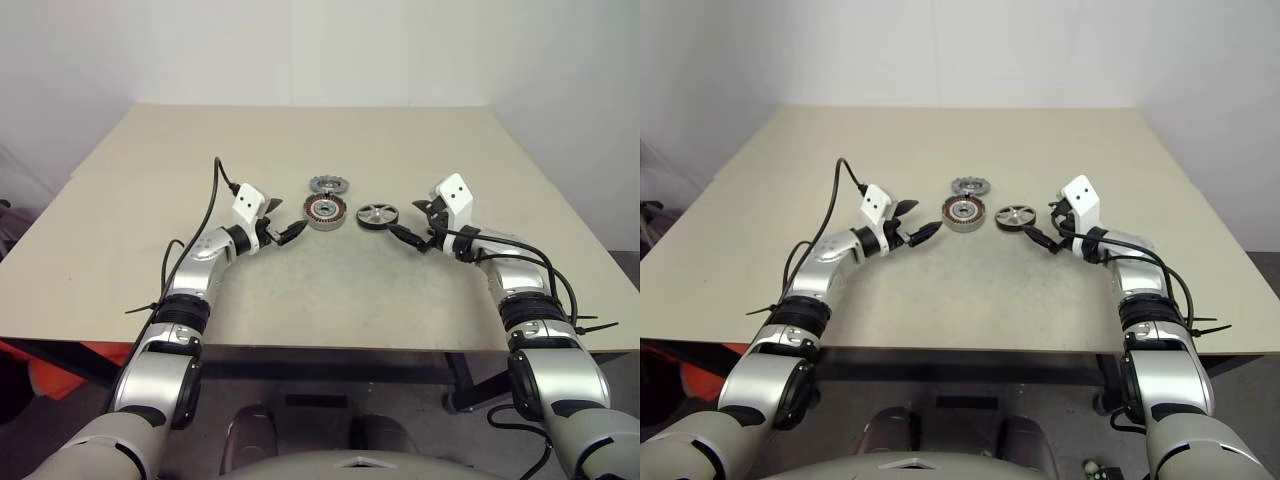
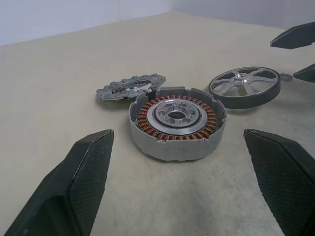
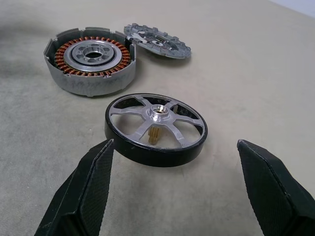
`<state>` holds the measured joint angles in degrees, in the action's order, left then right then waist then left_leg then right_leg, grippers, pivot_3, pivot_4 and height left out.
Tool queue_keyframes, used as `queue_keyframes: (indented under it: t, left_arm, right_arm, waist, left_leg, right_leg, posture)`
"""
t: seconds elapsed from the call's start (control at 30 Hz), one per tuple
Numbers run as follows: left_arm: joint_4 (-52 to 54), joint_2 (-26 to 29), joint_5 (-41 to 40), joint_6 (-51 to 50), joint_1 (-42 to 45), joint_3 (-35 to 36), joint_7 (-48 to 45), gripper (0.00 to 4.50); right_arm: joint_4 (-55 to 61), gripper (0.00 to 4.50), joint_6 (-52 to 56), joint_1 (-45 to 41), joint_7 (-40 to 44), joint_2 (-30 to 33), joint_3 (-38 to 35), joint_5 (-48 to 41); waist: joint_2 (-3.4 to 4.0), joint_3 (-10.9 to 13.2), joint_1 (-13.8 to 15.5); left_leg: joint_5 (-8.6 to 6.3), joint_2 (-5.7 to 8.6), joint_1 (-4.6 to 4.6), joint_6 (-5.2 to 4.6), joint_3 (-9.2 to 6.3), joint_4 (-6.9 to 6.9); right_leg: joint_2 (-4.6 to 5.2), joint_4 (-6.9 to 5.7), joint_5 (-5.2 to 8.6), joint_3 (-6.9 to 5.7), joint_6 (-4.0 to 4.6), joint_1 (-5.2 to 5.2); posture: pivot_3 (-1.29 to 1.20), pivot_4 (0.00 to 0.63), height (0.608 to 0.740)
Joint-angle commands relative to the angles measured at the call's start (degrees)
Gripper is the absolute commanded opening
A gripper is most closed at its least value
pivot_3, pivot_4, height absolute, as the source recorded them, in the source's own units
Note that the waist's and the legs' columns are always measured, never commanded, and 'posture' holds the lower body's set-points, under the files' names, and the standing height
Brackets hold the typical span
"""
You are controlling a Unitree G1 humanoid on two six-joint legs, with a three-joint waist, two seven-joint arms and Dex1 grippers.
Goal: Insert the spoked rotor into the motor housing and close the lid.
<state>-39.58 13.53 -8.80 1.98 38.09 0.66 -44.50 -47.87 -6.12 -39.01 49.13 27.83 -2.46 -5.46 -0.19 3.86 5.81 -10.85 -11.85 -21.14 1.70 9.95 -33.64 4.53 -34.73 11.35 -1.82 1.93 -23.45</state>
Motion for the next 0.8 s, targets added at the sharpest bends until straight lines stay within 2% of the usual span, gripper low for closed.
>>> queue_keyframes:
  t: [0.03,0.2,0.37,0.47,0.53,0.67,0.8]
  left_arm:
    - [2.04,0.59,-0.31,0.41,1.26,0.19,-0.10,4.46]
    - [1.55,0.69,0.19,1.19,1.76,-0.13,0.08,4.46]
    - [-3.12,0.70,2.68,4.30,5.90,-1.43,0.71,4.46]
    - [-9.57,0.78,9.93,11.28,10.19,-4.56,8.81,4.46]
    - [-13.39,0.62,12.10,13.06,12.49,-5.75,10.60,4.46]
    - [-19.83,0.34,13.66,15.49,17.15,-7.65,6.10,4.46]
    - [-24.96,1.39,19.63,20.67,21.08,-13.02,3.03,4.46]
  right_arm:
    - [0.77,4.50,-1.28,-1.66,-0.10,0.01,-0.13,-0.03]
    - [1.18,4.50,-1.30,-1.26,-0.32,-0.18,-0.03,0.03]
    - [2.86,4.50,-1.03,0.18,-0.60,-0.35,-0.14,-0.22]
    - [4.87,4.50,-0.55,1.85,-0.87,-0.27,-0.42,-0.56]
    - [6.16,4.50,-0.16,2.80,-1.35,-0.34,-0.68,-0.76]
    - [9.48,4.50,0.84,5.33,-2.40,-0.36,-1.22,-1.24]
    - [13.62,4.50,2.08,8.29,-3.84,-0.40,-1.74,-1.74]
  waist:
    - [0.00,0.00,0.00]
    - [0.00,0.00,0.00]
    - [0.00,0.01,0.07]
    - [-0.01,0.01,0.09]
    - [-0.01,0.01,0.03]
    - [-0.03,0.02,-0.01]
    - [-0.03,0.02,0.18]
  left_leg:
    - [0.00,0.00,0.00,0.00,0.00,0.00]
    - [0.00,0.00,0.00,0.00,0.00,0.01]
    - [0.00,0.00,-0.01,0.00,0.00,0.00]
    - [0.00,0.01,-0.01,0.00,0.00,0.01]
    - [0.00,0.02,-0.01,0.00,-0.01,0.01]
    - [0.00,0.04,-0.01,-0.01,0.00,0.08]
    - [0.00,0.04,-0.03,0.00,0.00,0.13]
  right_leg:
    - [0.00,0.00,0.00,0.00,0.00,0.00]
    - [0.00,0.00,0.00,0.00,0.00,0.00]
    - [0.00,0.00,0.00,-0.01,0.00,0.00]
    - [0.01,0.01,0.00,0.00,0.00,0.00]
    - [0.01,0.03,0.00,0.01,-0.01,0.00]
    - [0.01,0.05,0.01,0.01,-0.03,-0.03]
    - [0.01,0.05,0.01,0.01,-0.03,-0.07]
  posture:
    - [0.00,0.000,0.740]
    - [0.00,0.000,0.740]
    - [0.00,0.000,0.740]
    - [0.00,0.000,0.740]
    - [0.00,0.000,0.740]
    - [0.00,0.000,0.740]
    - [0.00,0.000,0.740]
